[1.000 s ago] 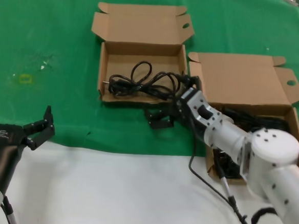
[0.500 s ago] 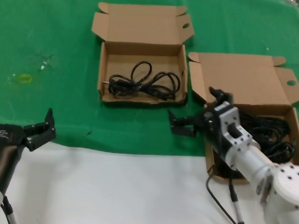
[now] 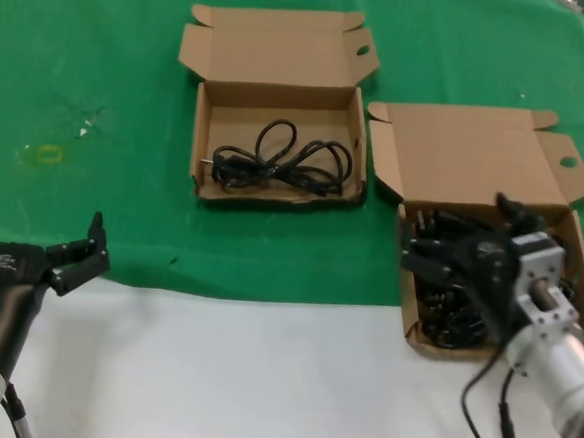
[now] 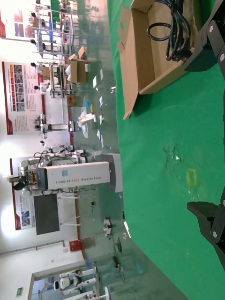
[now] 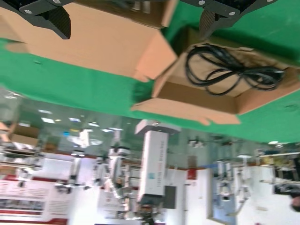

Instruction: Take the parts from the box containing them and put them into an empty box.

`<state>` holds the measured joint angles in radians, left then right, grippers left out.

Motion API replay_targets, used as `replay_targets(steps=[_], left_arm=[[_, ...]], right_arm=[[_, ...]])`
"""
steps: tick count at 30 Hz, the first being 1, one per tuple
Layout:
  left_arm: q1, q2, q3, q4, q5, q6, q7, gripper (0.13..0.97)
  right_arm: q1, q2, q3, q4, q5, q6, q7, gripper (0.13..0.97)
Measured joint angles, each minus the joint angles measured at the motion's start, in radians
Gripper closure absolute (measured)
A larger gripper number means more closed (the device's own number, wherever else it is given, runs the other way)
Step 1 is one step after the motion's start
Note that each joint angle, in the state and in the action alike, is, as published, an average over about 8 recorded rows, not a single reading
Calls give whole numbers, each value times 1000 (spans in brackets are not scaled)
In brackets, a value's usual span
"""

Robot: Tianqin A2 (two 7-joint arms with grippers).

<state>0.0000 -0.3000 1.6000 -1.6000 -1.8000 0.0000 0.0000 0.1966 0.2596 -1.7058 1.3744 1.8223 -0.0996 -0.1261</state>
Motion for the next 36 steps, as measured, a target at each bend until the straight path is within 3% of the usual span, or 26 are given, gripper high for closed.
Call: replay_targets(steps=[11,36], left_arm=[[0,0,0,0,0,0,0,132],[0,0,0,0,0,0,0,132]], right_arm=[[-147,30,79,169,-17,74,94,129],[-152,31,82,174,-17,77,98,129]])
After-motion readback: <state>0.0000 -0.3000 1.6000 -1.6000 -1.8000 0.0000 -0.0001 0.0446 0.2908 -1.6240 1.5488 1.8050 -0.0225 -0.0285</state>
